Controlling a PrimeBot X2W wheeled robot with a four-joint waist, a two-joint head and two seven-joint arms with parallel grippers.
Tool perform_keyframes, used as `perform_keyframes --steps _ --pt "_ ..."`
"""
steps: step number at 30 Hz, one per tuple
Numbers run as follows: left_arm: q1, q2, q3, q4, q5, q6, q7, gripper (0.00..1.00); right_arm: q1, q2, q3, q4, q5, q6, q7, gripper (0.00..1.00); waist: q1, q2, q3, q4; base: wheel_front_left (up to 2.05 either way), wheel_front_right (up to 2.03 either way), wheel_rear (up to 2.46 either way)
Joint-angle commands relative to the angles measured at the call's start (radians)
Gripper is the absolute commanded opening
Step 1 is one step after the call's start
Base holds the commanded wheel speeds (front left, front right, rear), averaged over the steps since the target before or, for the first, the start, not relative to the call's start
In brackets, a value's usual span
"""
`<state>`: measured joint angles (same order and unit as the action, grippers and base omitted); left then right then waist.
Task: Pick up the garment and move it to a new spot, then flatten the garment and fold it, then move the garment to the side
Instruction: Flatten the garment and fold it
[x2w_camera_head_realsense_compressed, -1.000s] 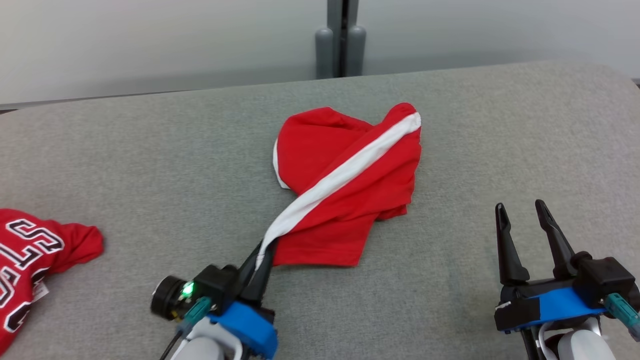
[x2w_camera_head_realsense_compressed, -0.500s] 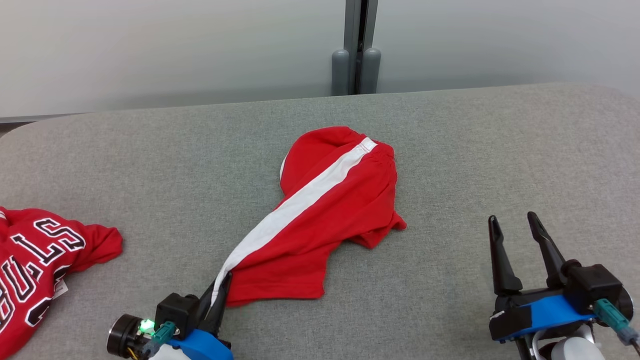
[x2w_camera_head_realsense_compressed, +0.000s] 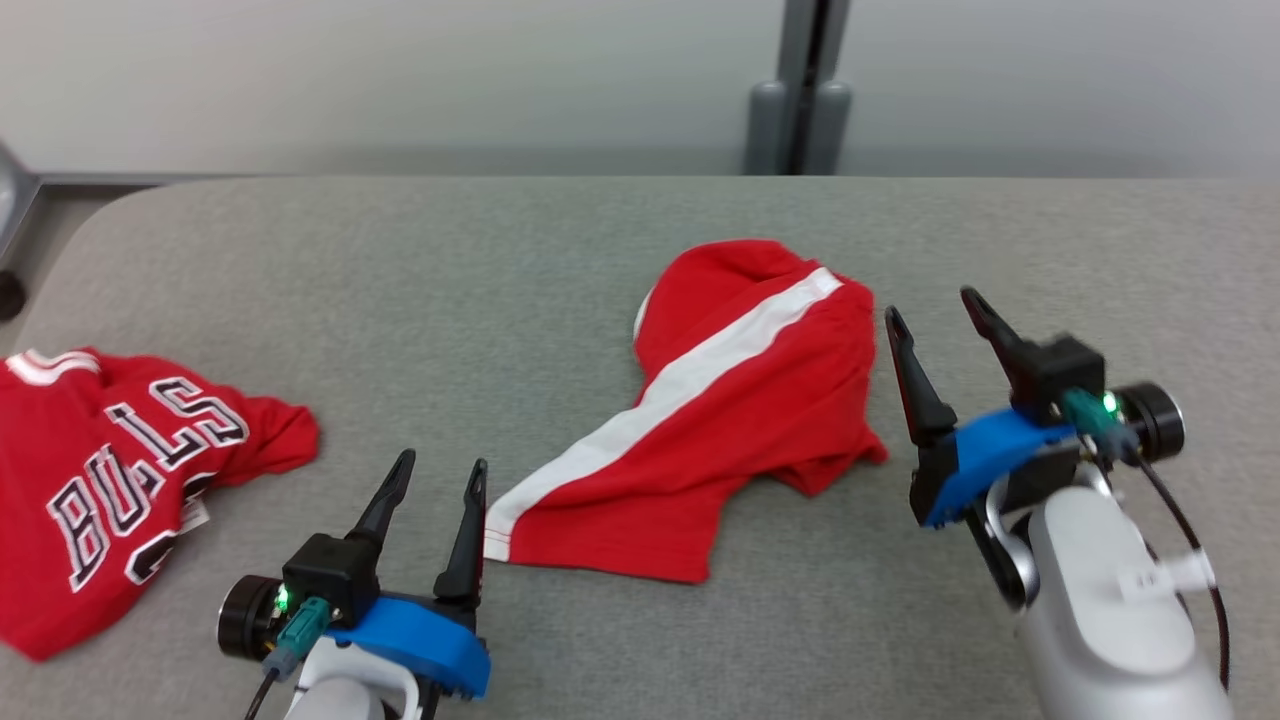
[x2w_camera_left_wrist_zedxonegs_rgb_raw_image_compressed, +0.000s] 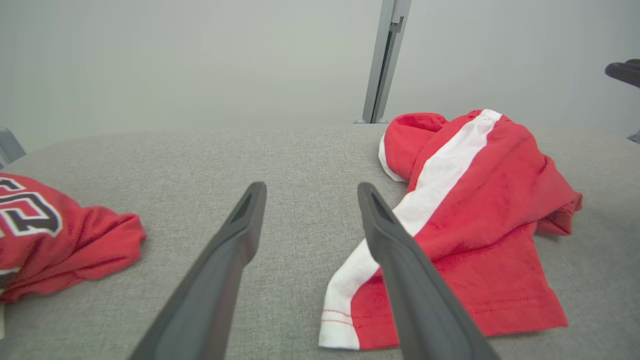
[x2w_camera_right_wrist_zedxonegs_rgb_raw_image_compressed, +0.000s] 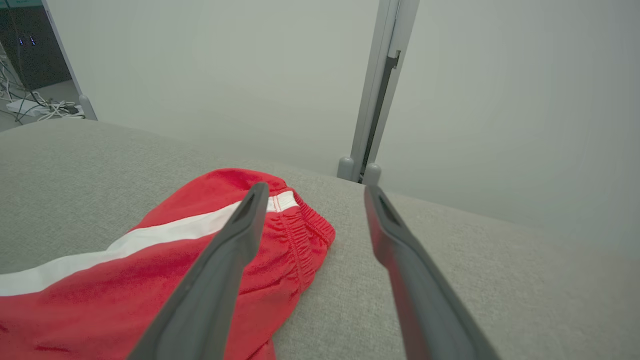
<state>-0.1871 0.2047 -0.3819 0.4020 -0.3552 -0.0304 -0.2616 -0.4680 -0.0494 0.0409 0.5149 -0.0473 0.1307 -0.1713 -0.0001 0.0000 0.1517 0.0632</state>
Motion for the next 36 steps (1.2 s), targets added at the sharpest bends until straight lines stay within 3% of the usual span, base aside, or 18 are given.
perform_keyframes --steps 1,9,15,16,17,19,20,28,36 --pt "-0.002 -0.009 0.01 -0.026 0.009 0.004 -0.004 1.0 -0.052 -0.002 -0.006 0.041 -0.02 0.0 0.03 1.0 0.0001 0.0 0.03 0.043 0.0 0.0 0.0" --pt "0.032 -0.062 0.023 -0.127 0.054 -0.018 -0.004 1.0 -0.254 -0.048 -0.09 0.323 -0.052 0.0 0.202 1.0 0.0001 0.0 0.068 0.185 0.0 0.0 0.0" --pt "0.056 -0.082 0.04 -0.158 0.079 -0.03 -0.004 1.0 -0.31 -0.075 -0.106 0.464 -0.038 0.0 0.278 1.0 0.0001 0.0 0.068 0.237 0.0 0.0 0.0" --pt "0.061 -0.085 0.043 -0.161 0.084 -0.03 -0.004 1.0 -0.316 -0.076 -0.103 0.479 -0.024 0.0 0.286 0.87 0.0001 0.0 0.066 0.24 0.0 0.0 0.0" --pt "0.064 -0.088 0.047 -0.164 0.087 -0.031 -0.004 1.0 -0.32 -0.077 -0.097 0.499 -0.006 0.0 0.302 0.54 0.0001 0.0 0.064 0.243 0.0 0.0 0.0" --pt "0.07 -0.091 0.055 -0.169 0.094 -0.035 -0.004 1.0 -0.33 -0.075 -0.075 0.52 0.03 0.0 0.313 0.26 0.0001 0.0 0.061 0.243 0.0 0.0 0.0" --pt "0.075 -0.093 0.059 -0.171 0.096 -0.037 -0.004 1.0 -0.334 -0.08 -0.061 0.523 0.047 0.0 0.309 0.0 0.0001 0.0 0.058 0.241 0.0 0.0 0.0" --pt "0.095 -0.101 0.073 -0.187 0.117 -0.047 -0.004 1.0 -0.295 -0.107 0.04 0.461 0.172 0.0 0.226 0.0 0.0001 0.0 0.04 0.193 0.0 0.0 0.0" --pt "0.118 -0.099 0.09 -0.187 0.127 -0.057 -0.004 1.0 -0.072 -0.12 0.052 0.234 0.309 0.0 0.152 0.0 0.0001 0.0 0.019 0.089 0.0 0.0 0.0"
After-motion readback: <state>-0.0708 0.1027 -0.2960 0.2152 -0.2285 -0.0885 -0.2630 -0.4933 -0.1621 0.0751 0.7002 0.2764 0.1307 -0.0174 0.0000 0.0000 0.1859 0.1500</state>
